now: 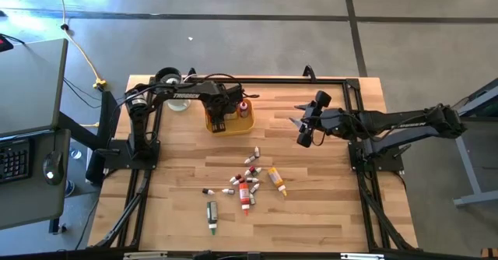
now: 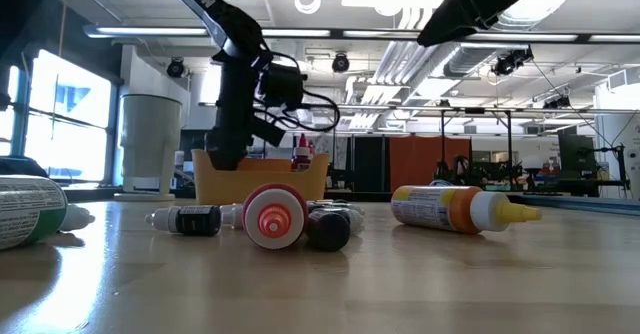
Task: Pick & Place food coloring
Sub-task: Put the large yellow food coloring bottle into the yellow bin
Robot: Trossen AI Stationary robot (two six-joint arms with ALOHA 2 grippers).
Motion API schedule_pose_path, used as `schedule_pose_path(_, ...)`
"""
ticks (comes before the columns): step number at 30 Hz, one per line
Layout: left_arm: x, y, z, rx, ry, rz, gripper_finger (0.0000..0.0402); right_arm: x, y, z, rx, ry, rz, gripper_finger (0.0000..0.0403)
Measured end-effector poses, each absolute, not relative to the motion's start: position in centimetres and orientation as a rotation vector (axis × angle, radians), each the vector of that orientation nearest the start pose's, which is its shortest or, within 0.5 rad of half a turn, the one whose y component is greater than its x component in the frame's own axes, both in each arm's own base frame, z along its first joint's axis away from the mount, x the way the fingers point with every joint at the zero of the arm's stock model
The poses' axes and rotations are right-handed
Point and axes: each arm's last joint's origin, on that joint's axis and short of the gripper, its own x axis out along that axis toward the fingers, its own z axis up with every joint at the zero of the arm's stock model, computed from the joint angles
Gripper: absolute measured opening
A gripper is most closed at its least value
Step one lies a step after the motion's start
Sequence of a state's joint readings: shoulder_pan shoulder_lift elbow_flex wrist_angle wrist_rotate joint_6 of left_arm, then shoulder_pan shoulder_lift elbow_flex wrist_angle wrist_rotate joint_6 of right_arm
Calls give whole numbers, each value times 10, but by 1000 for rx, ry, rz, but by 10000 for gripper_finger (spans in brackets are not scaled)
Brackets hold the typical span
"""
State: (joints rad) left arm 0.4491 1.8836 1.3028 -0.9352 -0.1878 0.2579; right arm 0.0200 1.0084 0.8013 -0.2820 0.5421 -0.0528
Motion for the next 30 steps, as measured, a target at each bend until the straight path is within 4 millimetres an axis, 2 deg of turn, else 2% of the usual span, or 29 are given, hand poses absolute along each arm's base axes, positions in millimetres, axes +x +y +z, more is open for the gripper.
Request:
schedule_pose_path(8, 321, 130, 215, 133, 1658, 294, 110, 218, -8, 295, -189, 438, -391, 206)
schedule_pose_path(11, 330, 116, 231, 191, 1648, 284, 108, 222, -7, 289, -234, 365, -337, 206)
schedule_pose_path(18, 356, 79, 270, 325, 1491, 306, 108, 234, -10, 276, -316, 227, -255, 206)
schedule_pose_path(24, 368, 52, 305, 471, 1379, 331, 108, 240, -23, 267, -273, 271, -305, 206)
schedule_pose_path(30, 372, 42, 341, 467, 1252, 341, 108, 245, -35, 260, -242, 280, -276, 206)
